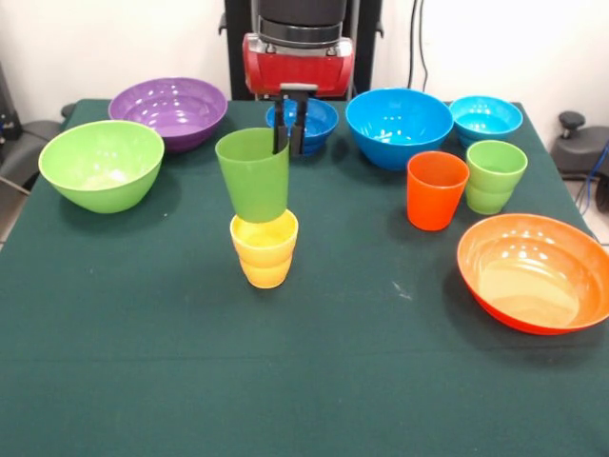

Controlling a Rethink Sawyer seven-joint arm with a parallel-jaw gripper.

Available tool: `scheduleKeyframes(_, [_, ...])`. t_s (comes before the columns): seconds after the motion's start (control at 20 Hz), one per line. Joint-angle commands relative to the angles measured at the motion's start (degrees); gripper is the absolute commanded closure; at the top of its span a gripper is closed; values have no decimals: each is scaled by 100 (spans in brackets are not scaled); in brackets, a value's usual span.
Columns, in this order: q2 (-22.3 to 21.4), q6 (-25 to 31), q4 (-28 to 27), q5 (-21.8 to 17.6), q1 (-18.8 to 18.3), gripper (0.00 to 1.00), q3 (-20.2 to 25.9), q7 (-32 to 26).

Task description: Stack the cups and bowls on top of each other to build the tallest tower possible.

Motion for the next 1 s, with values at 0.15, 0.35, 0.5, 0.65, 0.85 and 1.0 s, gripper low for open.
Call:
scheduleKeyframes(0.15, [505,-131,-286,-64,124,100,-33,498])
scheduleKeyframes(0.35, [618,-242,-304,-105,159,100,-87,531])
scheduleKeyframes(0.5, [673,-397,-358,-152,217,100,-154,596])
scheduleKeyframes(0.65, [666,-450,-342,-149,264,100,-200,641])
scheduleKeyframes(0.85, [722,-518,-367,-120,331,100,-255,690])
scheduleKeyframes(1.0, [793,-574,-424,-88,372,100,-297,701])
